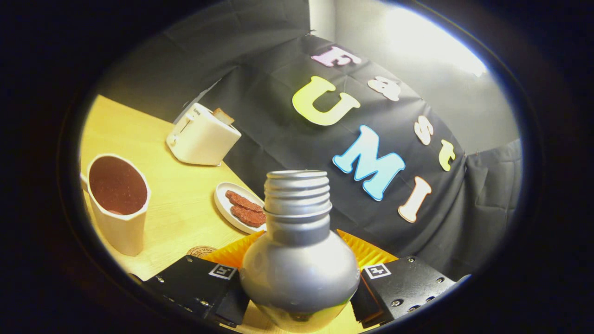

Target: Take the bottle from table, then pour the juice into the cup, finally place the bottle on the coaster

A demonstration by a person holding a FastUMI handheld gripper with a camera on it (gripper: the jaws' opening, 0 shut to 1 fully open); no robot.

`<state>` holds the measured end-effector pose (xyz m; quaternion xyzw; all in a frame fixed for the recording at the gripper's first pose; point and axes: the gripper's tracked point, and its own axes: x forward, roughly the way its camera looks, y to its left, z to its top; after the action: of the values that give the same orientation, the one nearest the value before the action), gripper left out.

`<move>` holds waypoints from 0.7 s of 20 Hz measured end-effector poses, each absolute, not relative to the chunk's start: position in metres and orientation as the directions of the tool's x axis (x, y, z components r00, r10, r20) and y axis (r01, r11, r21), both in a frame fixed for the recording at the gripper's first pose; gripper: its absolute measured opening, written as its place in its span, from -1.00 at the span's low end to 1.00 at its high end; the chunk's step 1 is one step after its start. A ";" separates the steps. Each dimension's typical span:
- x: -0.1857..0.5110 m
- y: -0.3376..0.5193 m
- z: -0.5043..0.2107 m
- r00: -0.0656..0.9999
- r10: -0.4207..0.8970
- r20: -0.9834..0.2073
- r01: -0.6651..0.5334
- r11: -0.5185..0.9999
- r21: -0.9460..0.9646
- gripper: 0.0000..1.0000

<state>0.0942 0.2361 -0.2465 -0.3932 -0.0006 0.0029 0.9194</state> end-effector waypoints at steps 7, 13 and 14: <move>0.102 0.259 -0.251 0.999 0.043 0.016 -0.011 0.557 -0.831 0.68; 0.101 0.275 -0.244 0.993 0.082 0.087 0.045 0.420 -0.906 0.68; 0.101 0.275 -0.244 0.992 0.085 0.094 0.053 0.398 -0.916 0.69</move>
<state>0.1008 0.2745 -0.2442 -0.5484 -0.0625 0.0096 0.8338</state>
